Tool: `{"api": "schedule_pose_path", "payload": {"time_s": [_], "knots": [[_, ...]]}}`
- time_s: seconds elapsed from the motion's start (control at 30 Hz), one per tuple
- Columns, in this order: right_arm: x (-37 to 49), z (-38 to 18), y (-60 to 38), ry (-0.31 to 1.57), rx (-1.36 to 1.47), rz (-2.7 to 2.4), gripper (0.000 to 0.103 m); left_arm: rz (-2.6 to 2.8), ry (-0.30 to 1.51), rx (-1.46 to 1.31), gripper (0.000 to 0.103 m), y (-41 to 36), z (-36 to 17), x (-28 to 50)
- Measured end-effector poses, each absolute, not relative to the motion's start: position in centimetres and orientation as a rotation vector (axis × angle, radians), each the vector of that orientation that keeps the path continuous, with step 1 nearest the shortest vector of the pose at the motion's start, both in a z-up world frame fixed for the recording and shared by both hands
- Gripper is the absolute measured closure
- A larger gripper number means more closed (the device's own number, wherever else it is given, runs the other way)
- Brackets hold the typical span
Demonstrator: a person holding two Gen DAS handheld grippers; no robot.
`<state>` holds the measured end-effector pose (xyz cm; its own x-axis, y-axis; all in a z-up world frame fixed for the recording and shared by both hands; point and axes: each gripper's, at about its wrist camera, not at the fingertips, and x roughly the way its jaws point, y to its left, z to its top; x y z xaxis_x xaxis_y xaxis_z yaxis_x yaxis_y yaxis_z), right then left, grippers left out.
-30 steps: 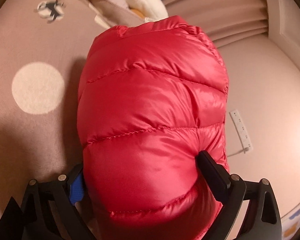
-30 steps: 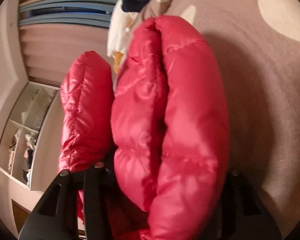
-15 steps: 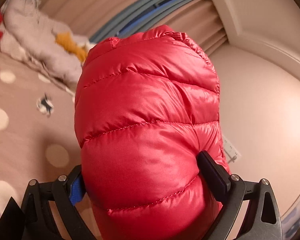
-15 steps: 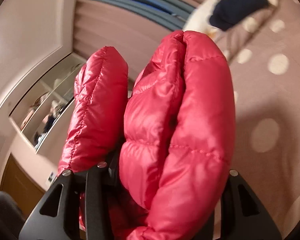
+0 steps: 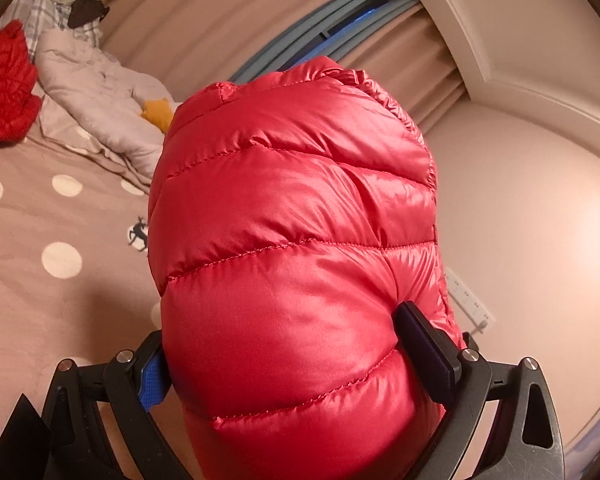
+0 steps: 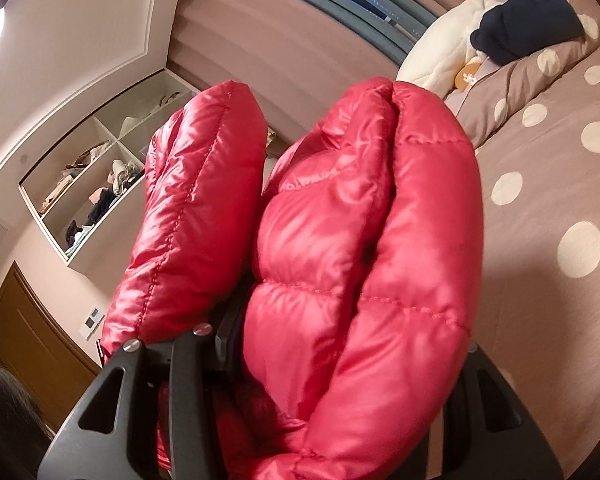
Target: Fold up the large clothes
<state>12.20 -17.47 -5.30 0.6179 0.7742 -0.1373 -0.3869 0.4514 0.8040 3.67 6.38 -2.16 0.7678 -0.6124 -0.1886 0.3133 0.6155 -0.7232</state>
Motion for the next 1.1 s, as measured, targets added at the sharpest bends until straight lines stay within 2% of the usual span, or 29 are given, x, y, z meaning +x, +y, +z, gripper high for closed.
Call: {"api": "schedule_pose_path", "payload": {"time_s": [0.47,0.67,0.8,0.93,1.03,1.1], "knots": [[10.2,-4.5,-17.3,0.487,0.788,0.786,0.055,-0.569,0.388,-0.651,0.005,8.0,-1.2,3.5],[12.3,-3.3,-18.3,0.437,0.783,0.782,0.054,-0.613,0.343,-0.659,0.005,7.8,-1.2,7.1],[15.3,-3.6,-18.6,0.418,0.713,0.677,0.053,-0.618,0.356,-0.687,0.004,8.1,-4.7,13.4],[20.0,-7.5,-18.7,0.478,0.645,0.478,0.054,-0.469,0.546,-0.699,0.004,7.4,-11.2,21.1],[24.5,-13.9,-18.9,0.685,0.619,0.272,0.055,-0.305,0.798,-0.624,0.004,5.6,-18.3,26.4],[26.6,-19.5,-19.3,0.877,0.628,0.122,0.057,-0.301,0.840,-0.595,0.000,5.0,-21.3,27.7]]}}
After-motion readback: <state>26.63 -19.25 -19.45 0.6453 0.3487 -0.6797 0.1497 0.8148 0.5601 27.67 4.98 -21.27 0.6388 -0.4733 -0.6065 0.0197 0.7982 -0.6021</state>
